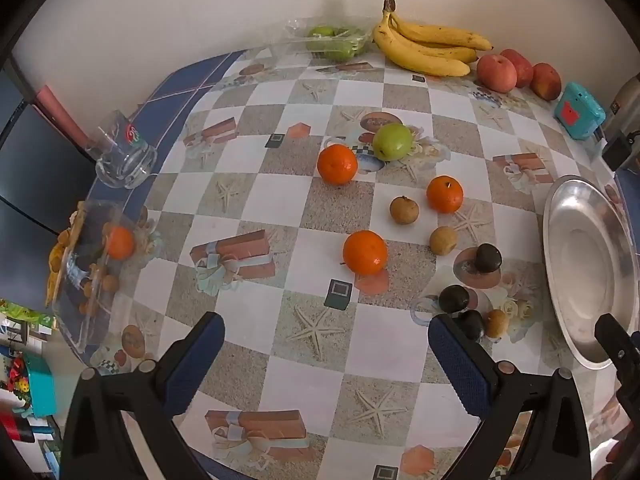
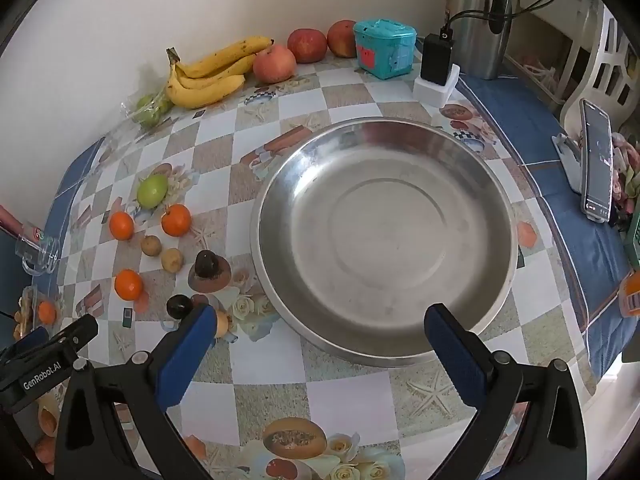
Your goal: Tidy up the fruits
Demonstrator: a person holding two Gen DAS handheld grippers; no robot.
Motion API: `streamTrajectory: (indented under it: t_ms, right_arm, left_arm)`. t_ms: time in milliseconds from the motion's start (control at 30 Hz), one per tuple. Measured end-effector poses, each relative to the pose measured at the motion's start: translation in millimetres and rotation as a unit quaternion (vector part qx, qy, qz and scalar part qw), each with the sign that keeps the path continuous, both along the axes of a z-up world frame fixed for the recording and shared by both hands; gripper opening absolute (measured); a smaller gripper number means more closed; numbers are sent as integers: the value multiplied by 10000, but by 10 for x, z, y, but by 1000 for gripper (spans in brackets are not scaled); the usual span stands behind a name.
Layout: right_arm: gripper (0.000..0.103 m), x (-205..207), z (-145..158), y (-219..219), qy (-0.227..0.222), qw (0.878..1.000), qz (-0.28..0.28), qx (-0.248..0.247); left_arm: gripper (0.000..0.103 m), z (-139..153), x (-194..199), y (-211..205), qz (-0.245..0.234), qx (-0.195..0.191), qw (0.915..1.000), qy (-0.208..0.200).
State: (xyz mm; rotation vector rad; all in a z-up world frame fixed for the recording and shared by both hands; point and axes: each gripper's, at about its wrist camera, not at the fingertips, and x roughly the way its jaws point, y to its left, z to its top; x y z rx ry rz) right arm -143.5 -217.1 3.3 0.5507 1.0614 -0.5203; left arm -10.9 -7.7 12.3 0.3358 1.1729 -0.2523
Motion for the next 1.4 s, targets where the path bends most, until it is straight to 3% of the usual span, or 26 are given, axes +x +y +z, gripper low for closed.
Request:
streamTrajectory:
  t_ms: [1400]
  right_arm:
    - [103, 4, 26, 17, -14, 10000, -19, -82]
  left_arm:
    - [103, -21, -13, 18, -7, -16, 10000, 35]
